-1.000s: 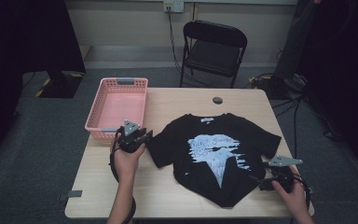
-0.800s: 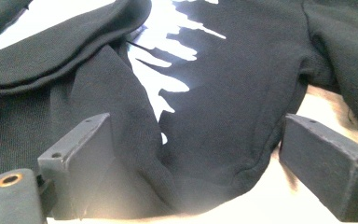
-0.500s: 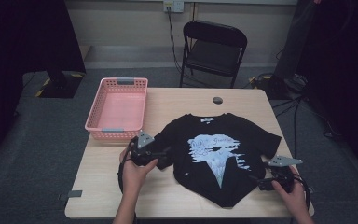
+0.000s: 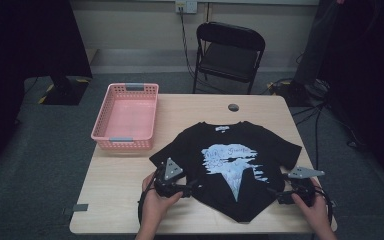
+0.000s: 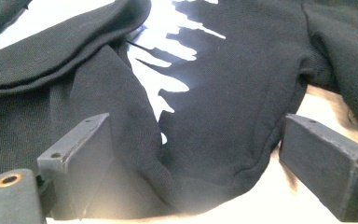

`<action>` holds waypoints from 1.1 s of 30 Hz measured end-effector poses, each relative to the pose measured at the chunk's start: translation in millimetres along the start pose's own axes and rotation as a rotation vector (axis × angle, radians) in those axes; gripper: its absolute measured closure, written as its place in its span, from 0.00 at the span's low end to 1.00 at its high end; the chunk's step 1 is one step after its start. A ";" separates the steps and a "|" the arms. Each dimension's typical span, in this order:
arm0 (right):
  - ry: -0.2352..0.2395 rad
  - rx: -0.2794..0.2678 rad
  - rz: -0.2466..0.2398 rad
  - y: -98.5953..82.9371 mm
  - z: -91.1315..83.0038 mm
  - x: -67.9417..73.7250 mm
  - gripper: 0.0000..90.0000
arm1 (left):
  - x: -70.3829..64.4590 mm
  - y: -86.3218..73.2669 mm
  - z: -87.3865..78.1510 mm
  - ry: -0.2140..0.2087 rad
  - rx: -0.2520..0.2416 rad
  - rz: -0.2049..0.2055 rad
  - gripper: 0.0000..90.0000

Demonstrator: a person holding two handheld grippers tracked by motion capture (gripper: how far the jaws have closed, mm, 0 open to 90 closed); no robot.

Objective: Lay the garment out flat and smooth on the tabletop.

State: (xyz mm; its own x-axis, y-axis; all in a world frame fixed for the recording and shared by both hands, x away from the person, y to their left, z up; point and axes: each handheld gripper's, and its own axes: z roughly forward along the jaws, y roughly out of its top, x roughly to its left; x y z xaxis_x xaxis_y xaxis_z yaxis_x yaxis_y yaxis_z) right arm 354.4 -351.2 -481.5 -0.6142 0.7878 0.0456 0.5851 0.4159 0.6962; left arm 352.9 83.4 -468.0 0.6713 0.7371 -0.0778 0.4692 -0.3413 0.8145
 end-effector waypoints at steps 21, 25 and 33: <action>0.001 0.006 0.002 2.0 2.4 -1.9 0.06 | -4.6 -18.3 18.3 0.024 0.050 0.039 0.17; 0.006 0.008 0.003 5.9 6.7 -6.0 0.05 | 1.3 -15.8 22.2 0.014 0.051 0.041 0.16; 0.002 0.010 0.003 18.8 20.4 -17.9 0.04 | 18.4 -5.3 37.5 0.026 0.051 0.033 0.16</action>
State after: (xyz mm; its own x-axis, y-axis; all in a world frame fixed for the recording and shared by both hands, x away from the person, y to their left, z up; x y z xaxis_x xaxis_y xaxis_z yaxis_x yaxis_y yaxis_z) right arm 387.2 -348.3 -483.9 -0.6135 0.7882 0.0497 0.5927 0.4179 0.6886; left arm 384.3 76.9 -495.3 0.6722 0.7395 -0.0361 0.4760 -0.3943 0.7861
